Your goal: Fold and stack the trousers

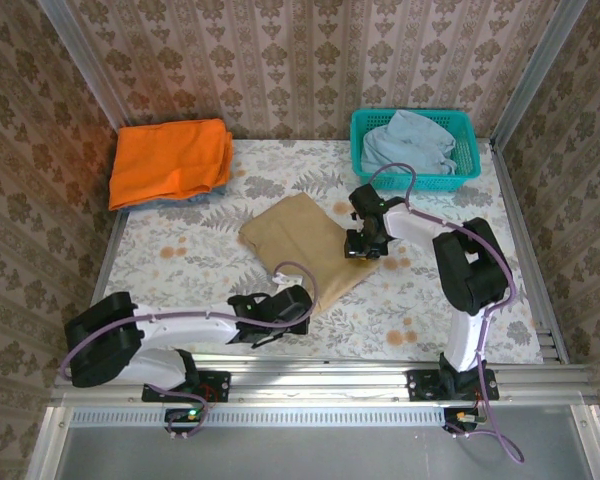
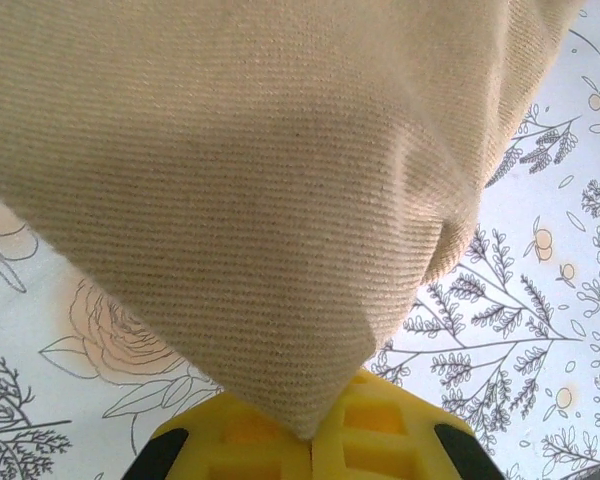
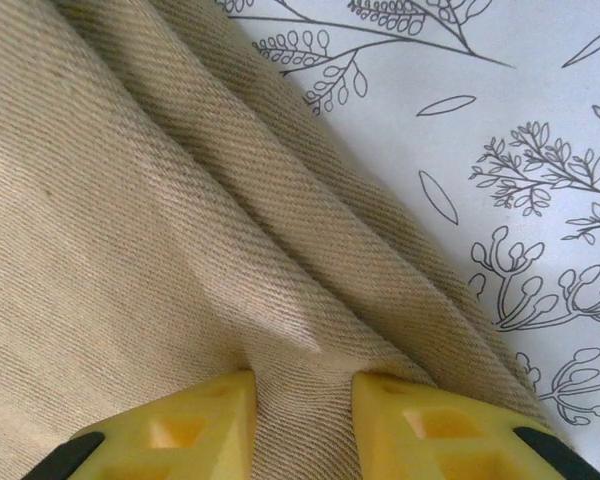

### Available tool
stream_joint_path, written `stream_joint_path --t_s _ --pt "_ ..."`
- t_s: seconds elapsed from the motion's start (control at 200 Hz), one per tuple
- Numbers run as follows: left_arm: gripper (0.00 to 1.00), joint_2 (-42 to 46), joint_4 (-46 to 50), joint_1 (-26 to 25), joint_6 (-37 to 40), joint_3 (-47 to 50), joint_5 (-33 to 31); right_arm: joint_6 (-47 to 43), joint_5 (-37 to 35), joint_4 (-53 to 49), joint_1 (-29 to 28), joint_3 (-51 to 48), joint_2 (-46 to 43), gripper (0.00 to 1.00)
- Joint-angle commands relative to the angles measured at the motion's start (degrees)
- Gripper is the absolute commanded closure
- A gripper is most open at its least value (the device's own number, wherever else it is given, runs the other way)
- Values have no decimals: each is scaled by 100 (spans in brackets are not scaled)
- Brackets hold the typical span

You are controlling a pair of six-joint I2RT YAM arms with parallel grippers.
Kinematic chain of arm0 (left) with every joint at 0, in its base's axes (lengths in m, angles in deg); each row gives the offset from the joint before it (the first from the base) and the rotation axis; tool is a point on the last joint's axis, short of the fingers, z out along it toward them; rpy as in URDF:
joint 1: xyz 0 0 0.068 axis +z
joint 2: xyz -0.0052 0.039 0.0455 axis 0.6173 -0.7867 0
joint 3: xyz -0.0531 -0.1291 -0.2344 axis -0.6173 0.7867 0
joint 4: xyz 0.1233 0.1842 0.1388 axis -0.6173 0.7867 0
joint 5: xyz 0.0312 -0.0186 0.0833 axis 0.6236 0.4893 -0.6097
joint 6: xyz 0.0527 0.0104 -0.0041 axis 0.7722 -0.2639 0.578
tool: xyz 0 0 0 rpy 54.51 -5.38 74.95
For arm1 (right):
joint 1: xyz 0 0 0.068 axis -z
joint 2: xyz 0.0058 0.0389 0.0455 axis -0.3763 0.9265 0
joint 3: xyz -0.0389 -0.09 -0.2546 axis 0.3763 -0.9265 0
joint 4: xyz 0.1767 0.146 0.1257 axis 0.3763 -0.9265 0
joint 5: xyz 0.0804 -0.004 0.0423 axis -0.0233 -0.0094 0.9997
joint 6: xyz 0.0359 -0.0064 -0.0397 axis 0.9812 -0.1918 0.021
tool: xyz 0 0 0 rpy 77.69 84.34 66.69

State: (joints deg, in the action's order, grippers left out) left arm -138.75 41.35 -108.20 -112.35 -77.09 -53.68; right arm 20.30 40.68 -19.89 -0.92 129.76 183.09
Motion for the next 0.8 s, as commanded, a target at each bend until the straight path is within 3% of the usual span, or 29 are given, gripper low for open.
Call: stream_joint_path --t_s 0.0,0.165,0.265,0.495,0.585,0.69,0.795 --pt "100 290 456 -28 72 328 180 -110 -444 -2 105 46 367 66" --pt "100 715 609 -23 72 601 189 -121 -446 -22 105 67 427 66" --pt "81 862 615 -23 89 715 224 -124 -429 -24 105 87 410 66" --pt "75 1013 976 -25 148 819 345 -133 -374 -42 105 106 406 65" --pt "65 1145 1060 -51 40 763 328 -130 -318 -11 103 95 379 64" --pt "58 1200 695 -294 -102 528 278 -117 -287 -8 105 105 383 64" --pt "58 999 22 -494 -312 413 289 -118 -287 -20 105 126 397 64"
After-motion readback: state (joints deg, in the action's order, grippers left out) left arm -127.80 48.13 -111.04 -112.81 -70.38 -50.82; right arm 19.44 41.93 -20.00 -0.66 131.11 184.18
